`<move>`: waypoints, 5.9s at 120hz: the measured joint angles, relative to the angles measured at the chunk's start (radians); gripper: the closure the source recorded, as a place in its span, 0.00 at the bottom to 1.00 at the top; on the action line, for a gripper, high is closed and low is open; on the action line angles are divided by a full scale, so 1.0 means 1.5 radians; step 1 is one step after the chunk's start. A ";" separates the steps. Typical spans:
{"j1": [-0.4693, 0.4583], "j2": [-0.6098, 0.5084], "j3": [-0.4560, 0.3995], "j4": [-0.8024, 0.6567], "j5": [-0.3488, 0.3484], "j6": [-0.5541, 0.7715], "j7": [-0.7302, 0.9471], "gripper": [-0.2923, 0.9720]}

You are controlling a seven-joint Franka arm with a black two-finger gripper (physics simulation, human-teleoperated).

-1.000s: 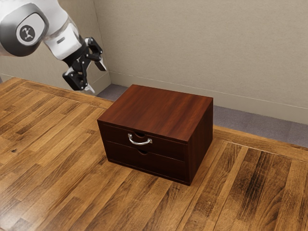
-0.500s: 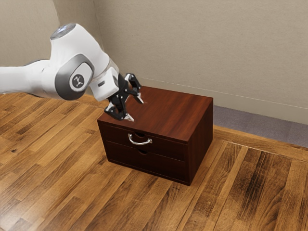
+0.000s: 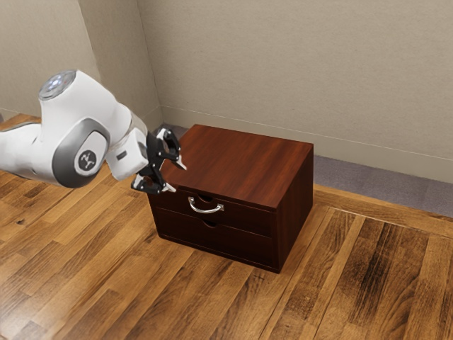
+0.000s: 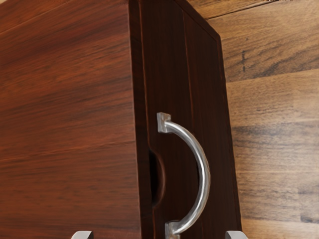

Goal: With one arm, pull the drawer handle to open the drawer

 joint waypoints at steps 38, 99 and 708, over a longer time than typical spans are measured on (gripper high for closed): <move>-0.003 0.039 -0.033 -0.022 -0.007 0.038 -0.003 0.54; -0.006 0.120 -0.060 -0.011 -0.011 0.082 -0.011 0.57; -0.071 -0.083 -0.046 -0.232 -0.012 0.081 -0.079 0.81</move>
